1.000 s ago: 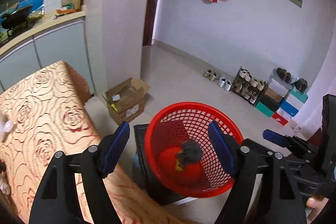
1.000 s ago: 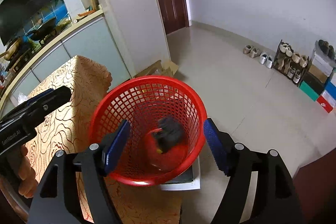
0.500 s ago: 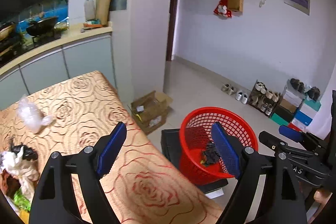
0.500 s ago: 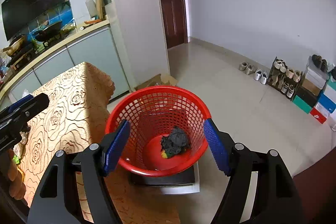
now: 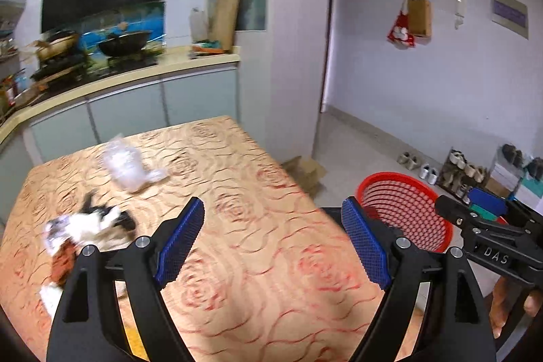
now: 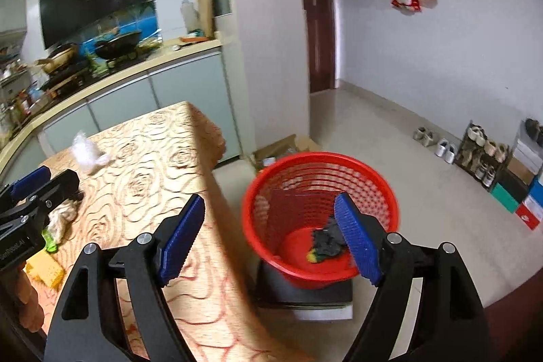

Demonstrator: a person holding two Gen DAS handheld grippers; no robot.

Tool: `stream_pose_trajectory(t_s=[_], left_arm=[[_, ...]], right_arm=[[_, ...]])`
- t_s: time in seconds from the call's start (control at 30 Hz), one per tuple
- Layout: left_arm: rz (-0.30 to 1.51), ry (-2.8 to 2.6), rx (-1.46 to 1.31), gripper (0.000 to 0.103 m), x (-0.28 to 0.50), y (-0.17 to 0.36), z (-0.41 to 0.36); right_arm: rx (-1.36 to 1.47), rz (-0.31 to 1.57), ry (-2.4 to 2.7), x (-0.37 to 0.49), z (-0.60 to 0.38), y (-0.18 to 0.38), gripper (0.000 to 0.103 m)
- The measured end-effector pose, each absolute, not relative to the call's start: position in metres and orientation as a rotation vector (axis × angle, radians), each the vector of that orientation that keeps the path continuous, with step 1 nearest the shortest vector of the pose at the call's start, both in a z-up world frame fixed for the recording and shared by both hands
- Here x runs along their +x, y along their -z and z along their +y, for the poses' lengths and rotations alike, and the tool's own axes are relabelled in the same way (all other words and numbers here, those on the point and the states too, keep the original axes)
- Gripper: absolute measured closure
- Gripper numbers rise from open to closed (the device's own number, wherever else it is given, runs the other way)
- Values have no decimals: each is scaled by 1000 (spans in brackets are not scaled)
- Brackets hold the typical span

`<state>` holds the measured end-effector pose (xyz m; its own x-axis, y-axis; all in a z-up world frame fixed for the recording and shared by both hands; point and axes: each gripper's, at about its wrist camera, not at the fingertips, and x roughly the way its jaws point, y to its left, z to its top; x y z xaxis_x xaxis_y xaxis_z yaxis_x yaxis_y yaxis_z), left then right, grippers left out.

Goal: Collect trash
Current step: 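Move both open tools back over the trash on the table, then grasp the white tissue with the left gripper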

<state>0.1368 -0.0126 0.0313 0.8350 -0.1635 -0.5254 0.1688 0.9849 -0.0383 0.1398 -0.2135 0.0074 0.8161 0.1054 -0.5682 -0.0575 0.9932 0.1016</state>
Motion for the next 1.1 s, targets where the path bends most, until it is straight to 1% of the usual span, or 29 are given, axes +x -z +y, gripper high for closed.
stream_pose_trajectory(t_s=[0.4, 0.67, 0.87, 1.1], left_arm=[[577, -34, -63, 23, 104, -22, 93], [611, -168, -105, 23, 84, -3, 165], [658, -171, -152, 23, 78, 12, 199], [726, -97, -201, 23, 85, 34, 207]], right_arm=[[32, 599, -247, 128, -141, -11, 27], [4, 603, -333, 120, -97, -9, 27], [-18, 603, -369, 115, -75, -11, 27], [-34, 621, -388, 117, -58, -7, 27]])
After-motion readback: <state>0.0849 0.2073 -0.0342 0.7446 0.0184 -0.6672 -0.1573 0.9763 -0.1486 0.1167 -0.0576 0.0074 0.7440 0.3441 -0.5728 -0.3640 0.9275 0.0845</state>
